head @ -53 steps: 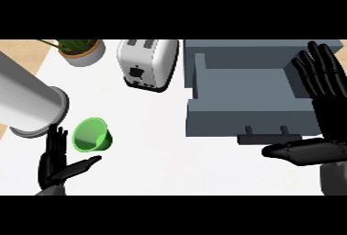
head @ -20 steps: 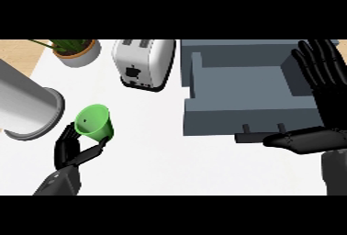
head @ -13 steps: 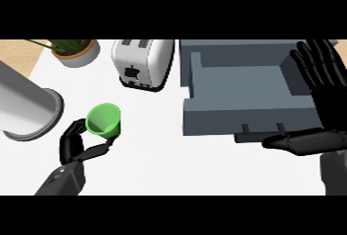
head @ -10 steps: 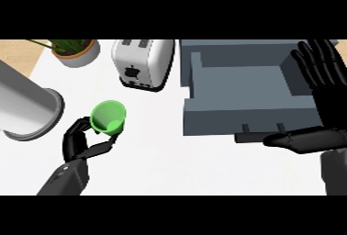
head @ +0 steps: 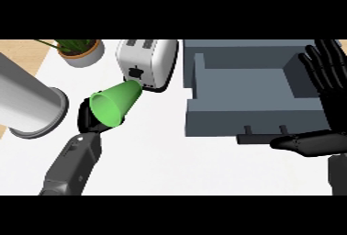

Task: Pick up the cup, place it into the drawer and close the drawer

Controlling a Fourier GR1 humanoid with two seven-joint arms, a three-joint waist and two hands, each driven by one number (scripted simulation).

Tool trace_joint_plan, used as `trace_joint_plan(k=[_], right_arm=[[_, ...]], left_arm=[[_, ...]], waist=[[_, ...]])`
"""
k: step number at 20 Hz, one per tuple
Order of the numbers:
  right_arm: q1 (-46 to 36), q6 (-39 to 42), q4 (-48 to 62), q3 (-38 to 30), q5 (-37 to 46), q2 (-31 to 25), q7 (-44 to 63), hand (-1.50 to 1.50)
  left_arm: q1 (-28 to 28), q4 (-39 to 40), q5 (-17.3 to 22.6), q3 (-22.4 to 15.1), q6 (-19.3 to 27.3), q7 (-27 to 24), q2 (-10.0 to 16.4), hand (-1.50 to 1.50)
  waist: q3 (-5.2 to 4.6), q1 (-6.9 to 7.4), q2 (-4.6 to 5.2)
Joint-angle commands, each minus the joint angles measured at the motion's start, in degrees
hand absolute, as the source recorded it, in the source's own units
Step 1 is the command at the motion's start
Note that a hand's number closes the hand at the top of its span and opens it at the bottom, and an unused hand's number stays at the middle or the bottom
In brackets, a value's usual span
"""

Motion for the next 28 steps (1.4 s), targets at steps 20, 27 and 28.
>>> trace_joint_plan(k=[20,27,28], right_arm=[[-1.20,-0.94,2.81,-1.00,2.37,-0.50,-2.34,-1.50],[0.50,-1.24,1.73,2.55,4.02,2.41,-4.50,-1.50],[0.04,0.56,0.88,0.53,0.56,0.70,-2.52,-1.50]], left_arm=[[-33.49,-17.10,3.13,-13.89,17.62,41.09,-6.75,1.50],[-41.10,-4.69,9.40,-23.77,24.78,46.55,-6.76,1.50],[-40.16,-2.36,8.97,-24.11,25.43,44.41,-6.76,1.50]], waist=[[0.07,-0.63,0.31],[0.12,-3.19,0.68],[0.11,-3.49,0.78]])
